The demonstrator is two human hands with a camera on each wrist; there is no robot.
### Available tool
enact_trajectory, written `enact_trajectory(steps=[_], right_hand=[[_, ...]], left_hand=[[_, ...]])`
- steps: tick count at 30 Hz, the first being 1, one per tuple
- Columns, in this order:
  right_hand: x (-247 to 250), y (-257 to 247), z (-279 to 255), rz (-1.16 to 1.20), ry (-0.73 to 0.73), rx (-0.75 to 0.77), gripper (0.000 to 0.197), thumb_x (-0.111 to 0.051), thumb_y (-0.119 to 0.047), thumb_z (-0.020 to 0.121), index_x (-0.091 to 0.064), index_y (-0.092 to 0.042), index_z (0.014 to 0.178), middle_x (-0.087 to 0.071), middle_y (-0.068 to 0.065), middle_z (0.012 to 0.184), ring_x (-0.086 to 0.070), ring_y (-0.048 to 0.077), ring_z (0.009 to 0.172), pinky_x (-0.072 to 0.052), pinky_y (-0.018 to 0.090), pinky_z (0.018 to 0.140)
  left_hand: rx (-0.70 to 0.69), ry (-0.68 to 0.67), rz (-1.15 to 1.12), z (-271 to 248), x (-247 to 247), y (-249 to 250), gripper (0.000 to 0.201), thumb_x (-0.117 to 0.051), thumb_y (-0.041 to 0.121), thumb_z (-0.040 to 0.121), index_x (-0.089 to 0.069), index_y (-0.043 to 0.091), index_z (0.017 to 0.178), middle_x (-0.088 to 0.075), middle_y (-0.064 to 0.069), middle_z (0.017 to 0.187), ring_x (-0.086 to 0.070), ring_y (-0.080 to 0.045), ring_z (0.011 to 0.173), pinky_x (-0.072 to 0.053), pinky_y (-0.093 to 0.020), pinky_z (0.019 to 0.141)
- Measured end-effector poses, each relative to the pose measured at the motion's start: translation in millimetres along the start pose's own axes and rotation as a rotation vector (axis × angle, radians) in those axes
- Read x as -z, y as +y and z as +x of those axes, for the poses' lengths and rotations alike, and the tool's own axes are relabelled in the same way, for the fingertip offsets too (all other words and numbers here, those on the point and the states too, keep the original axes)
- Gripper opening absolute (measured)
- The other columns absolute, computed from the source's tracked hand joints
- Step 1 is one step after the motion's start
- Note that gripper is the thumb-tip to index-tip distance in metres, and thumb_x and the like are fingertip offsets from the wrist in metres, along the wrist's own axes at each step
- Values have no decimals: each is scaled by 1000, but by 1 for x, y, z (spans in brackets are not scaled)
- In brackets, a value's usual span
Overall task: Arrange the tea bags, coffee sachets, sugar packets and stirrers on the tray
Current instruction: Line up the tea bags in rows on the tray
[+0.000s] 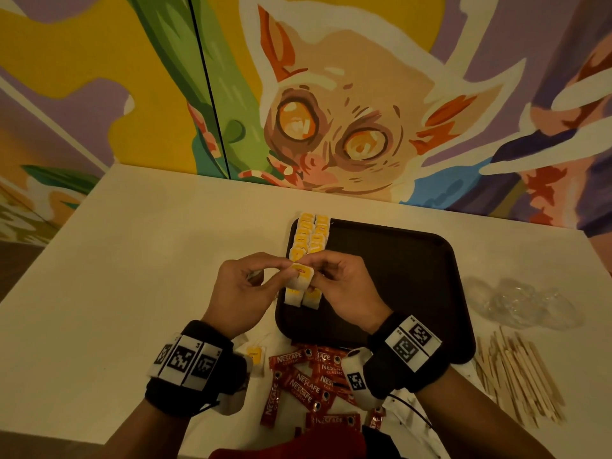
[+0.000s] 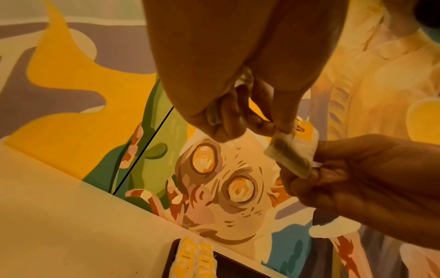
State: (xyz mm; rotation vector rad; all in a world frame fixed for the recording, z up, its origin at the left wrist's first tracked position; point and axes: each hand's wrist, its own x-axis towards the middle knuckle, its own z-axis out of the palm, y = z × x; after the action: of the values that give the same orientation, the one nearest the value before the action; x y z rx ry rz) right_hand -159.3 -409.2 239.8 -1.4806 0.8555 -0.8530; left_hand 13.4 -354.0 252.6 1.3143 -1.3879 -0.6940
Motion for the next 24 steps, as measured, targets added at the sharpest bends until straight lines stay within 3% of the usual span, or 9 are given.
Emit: enact_trajectory(steps=[2,6,8,10,12,14,17,21,24], right_hand=[[-2,2,0,-20,19,-10,25,-63,5,90,-73,-17,97,-72,10,91,-66,28,75,-57,34,70],[-3,2,-2,-79,-7,-62,15,-60,-5,95,-71,-4,105,-70,15,89,-64,17,68,-56,35,74],[-4,1,-3,-75,-29,-87,15,-60,-9,96,-71,-5,105,-70,7,89,-63,13,68,-56,32,71],[-7,2,-3,-61,-48,-89,15,-63,-14,94,-71,-7,105,-71,3,94,-64,7,72,-55,25,68],[-9,9,-2,-89,-24,-71,15,-67,-16,92,-72,-7,103,-72,2,96,-68,11,84,-57,28,74],[-10,18,1,-135,25,-73,13,-68,-17,91,-73,-8,100,-73,2,95,-69,14,91,-58,31,84],[-11,35,5,-188,31,-123,5,-67,-19,92,-72,-18,93,-73,-4,94,-69,11,90,-57,31,86],[-12,60,6,-286,21,-240,5,-67,-24,92,-71,-23,92,-71,-7,91,-63,-4,69,-55,22,69],[-13,80,7,-375,14,-376,9,-65,-23,94,-72,-17,95,-70,-5,82,-60,-4,52,-48,12,54]], left_hand=[[25,44,21,-1,-1,-2,8,-73,12,82,-74,18,87,-59,25,57,-27,-6,40,-27,-16,42],[79,128,58,-3,-4,-5,7,-73,13,83,-74,18,88,-55,26,52,-28,-9,40,-28,-22,40],[103,157,78,-4,-5,-9,7,-73,14,84,-75,17,89,-54,26,50,-29,-11,39,-29,-25,39],[124,173,94,-5,-6,-12,7,-73,15,84,-75,18,90,-53,24,49,-28,-11,40,-27,-23,39],[151,170,96,-6,-6,-16,7,-74,17,84,-75,19,90,-53,24,49,-27,-10,41,-27,-22,40],[172,136,96,-7,-6,-19,7,-73,18,84,-75,20,91,-56,25,51,-28,-9,41,-28,-20,41],[235,117,101,-10,-5,-28,5,-72,22,84,-75,23,89,-68,21,71,-32,-8,42,-33,-21,43],[370,149,84,-14,-1,-38,6,-69,22,88,-73,27,86,-72,14,84,-49,-11,50,-50,-35,55],[425,155,59,-15,-1,-39,7,-68,22,88,-73,24,84,-71,14,86,-60,-4,63,-53,-34,67]])
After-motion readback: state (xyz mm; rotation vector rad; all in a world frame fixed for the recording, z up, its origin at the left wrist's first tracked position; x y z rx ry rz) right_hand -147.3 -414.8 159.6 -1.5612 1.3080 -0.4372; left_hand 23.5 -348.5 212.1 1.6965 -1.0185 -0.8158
